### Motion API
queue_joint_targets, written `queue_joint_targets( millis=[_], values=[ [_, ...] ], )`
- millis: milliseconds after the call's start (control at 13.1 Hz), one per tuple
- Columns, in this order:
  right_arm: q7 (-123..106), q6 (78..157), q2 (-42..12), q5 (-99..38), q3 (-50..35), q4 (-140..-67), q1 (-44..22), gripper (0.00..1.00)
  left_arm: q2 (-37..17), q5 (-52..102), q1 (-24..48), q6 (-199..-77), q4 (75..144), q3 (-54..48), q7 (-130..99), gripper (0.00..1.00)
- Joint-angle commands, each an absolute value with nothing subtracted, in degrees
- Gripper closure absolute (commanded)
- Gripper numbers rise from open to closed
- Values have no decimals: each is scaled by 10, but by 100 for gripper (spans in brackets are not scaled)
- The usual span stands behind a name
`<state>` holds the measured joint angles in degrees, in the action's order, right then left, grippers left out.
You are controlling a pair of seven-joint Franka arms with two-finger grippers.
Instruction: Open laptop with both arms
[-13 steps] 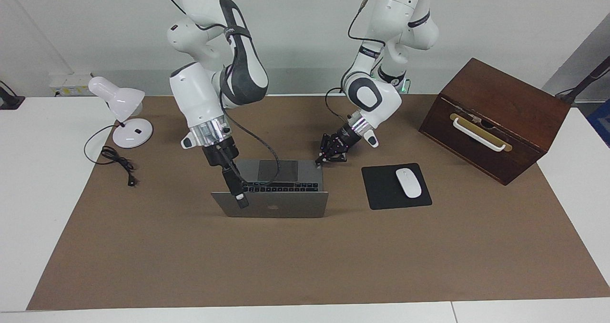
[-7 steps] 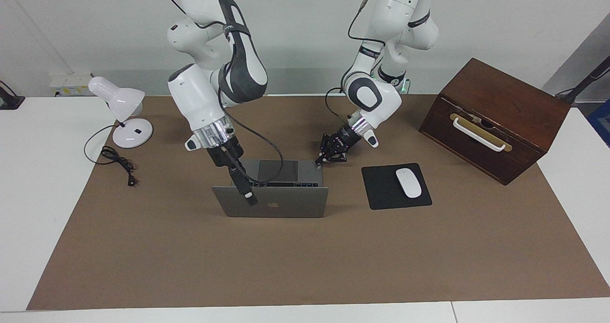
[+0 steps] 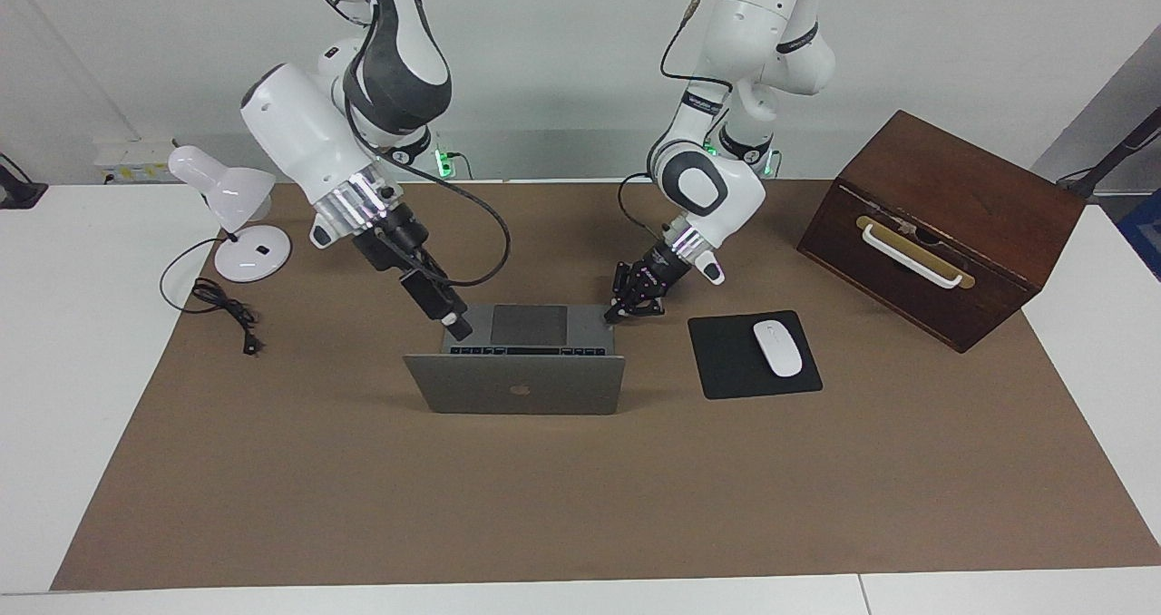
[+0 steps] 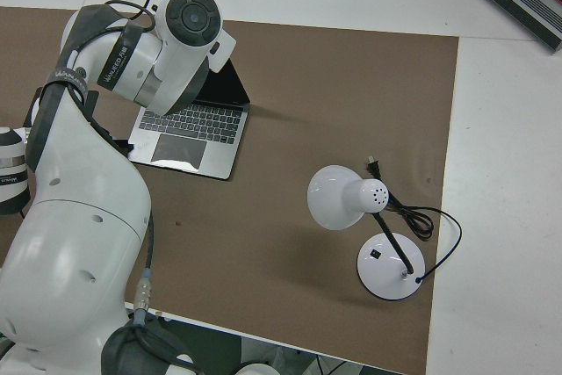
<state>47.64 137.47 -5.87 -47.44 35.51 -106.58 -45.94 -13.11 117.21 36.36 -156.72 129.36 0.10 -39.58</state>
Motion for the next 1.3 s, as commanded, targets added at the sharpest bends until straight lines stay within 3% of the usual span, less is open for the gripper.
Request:
queue_joint_targets(
  millis=[0,305,687,840,1069,1222],
  values=[
    [483,1303,-32,-413,382,-1043,-454,0,-120,1158,352,-1606,1268,3,-386,100],
    [472,1202,-29,-332,413,-979,-448,0,-92,1100,317,-1619,1248,4,-387,100],
    [306,1083,-25,-214,439,-919,-432,0,-100,929,259,-1611,1202,4,-384,100],
    [234,1042,-23,-186,391,-912,-364,0,-104,854,221,-1576,1182,5,-386,100],
    [162,994,-19,-117,139,-869,-114,0,-105,698,151,-1487,1156,5,-386,100],
    [138,982,-13,-71,85,-867,-71,0,-108,627,115,-1432,1136,5,-386,100]
  ],
)
